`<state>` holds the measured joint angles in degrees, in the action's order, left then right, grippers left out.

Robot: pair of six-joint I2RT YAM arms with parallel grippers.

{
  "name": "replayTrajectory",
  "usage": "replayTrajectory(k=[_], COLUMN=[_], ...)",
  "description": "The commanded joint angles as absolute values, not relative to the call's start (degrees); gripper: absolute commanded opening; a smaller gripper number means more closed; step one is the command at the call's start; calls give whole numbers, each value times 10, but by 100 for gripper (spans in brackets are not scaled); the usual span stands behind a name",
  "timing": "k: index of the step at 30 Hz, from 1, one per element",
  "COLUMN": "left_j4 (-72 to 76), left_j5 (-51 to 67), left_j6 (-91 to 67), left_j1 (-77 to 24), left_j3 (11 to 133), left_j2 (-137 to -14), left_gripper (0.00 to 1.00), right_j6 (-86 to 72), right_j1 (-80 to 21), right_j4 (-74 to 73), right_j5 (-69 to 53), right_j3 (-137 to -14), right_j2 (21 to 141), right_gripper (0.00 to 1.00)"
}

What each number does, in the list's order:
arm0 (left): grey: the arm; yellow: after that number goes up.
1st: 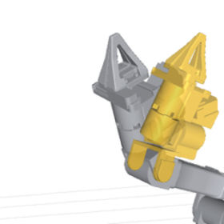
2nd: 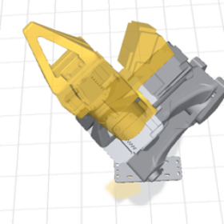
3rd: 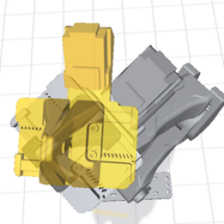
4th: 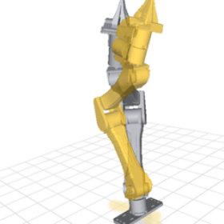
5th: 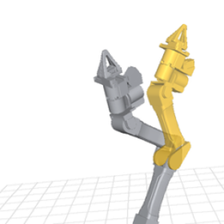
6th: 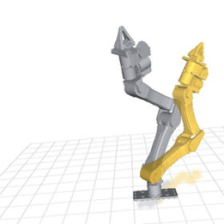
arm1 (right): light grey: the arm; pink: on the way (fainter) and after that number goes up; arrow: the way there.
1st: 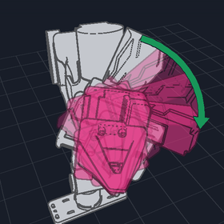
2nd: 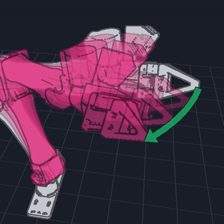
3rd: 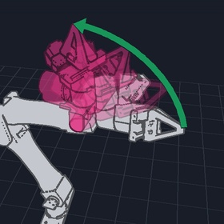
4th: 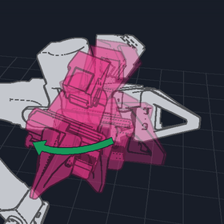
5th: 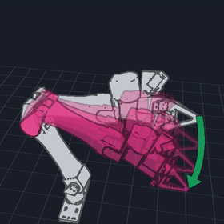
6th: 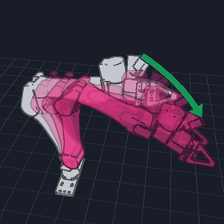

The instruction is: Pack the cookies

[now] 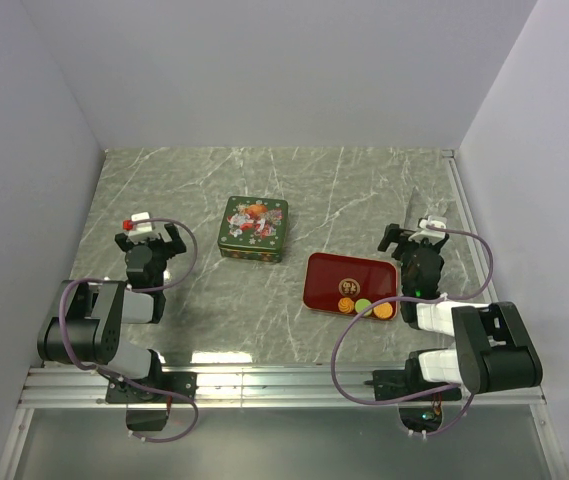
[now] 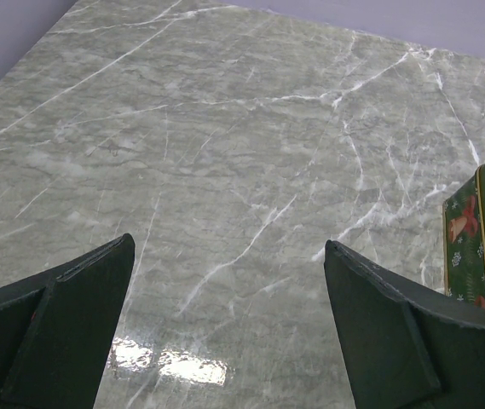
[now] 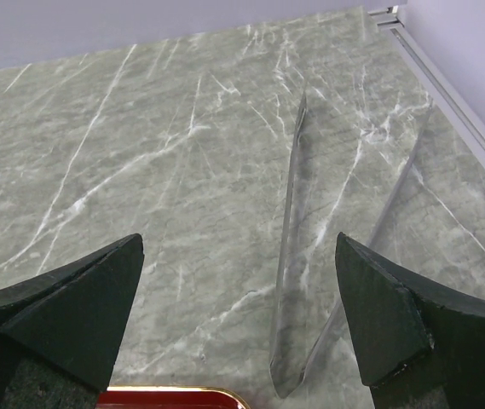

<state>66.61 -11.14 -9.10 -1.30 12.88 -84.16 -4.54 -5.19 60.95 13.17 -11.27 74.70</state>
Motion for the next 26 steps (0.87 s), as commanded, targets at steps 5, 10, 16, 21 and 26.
replayTrajectory(k=[5,10,16,21,26], left_j4=[694,694,694,689,692], left_j5=[-98,-98,-98,-91,-91], left_j6=[-93,-93,-93,-95,-94], left_j1=[-11,-11,-11,-8,-8], left_j3=[142,142,142,145,143], left_j2=[-837,-836,-836,-837,-836], left_gripper=[99,99,99,100,99], right_j6=[-48,-48,-49,-48,-49], right_j1=[-50,-50,-50,-49,-50], right_j4=[649,650,649,649,649], right_j5=[131,131,131,131,132], right_j3=[-119,-119,-118,-119,-118], right_j2=[744,744,744,744,744], right_gripper=[100,100,100,100,100])
